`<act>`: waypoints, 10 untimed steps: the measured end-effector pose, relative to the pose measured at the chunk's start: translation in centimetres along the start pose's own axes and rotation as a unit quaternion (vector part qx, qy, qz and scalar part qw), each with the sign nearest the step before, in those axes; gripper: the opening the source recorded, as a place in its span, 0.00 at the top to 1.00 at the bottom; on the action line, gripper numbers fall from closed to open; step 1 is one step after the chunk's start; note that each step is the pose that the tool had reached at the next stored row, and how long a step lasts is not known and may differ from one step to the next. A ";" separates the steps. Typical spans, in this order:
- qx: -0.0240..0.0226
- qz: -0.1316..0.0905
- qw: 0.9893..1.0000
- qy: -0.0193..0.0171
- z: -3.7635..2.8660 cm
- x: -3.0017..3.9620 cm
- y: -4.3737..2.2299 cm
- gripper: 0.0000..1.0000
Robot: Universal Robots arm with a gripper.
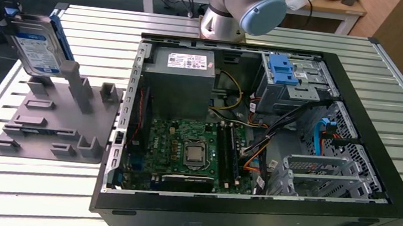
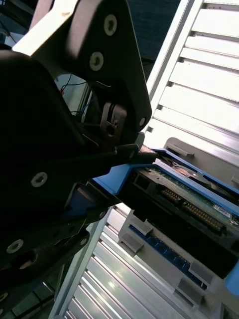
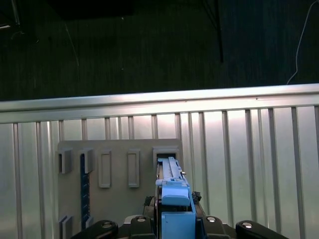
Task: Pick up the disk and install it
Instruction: 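Pick up the disk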
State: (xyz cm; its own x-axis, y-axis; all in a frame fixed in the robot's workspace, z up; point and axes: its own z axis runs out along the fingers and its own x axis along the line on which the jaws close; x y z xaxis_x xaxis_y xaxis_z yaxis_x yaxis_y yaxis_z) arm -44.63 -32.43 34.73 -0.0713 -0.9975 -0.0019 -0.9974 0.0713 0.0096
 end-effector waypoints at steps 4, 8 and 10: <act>0.000 0.000 1.000 0.000 -0.45 0.00 0.00 0.64; 0.000 0.000 1.000 0.000 -0.78 0.00 0.01 0.64; 0.000 0.000 1.000 0.000 -0.78 0.00 0.01 0.64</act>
State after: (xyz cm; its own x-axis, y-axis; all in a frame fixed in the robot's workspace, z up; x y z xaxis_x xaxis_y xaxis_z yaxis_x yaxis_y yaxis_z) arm -44.63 -32.43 35.52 -0.0713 -0.9975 -0.0019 -0.9974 0.0713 0.0097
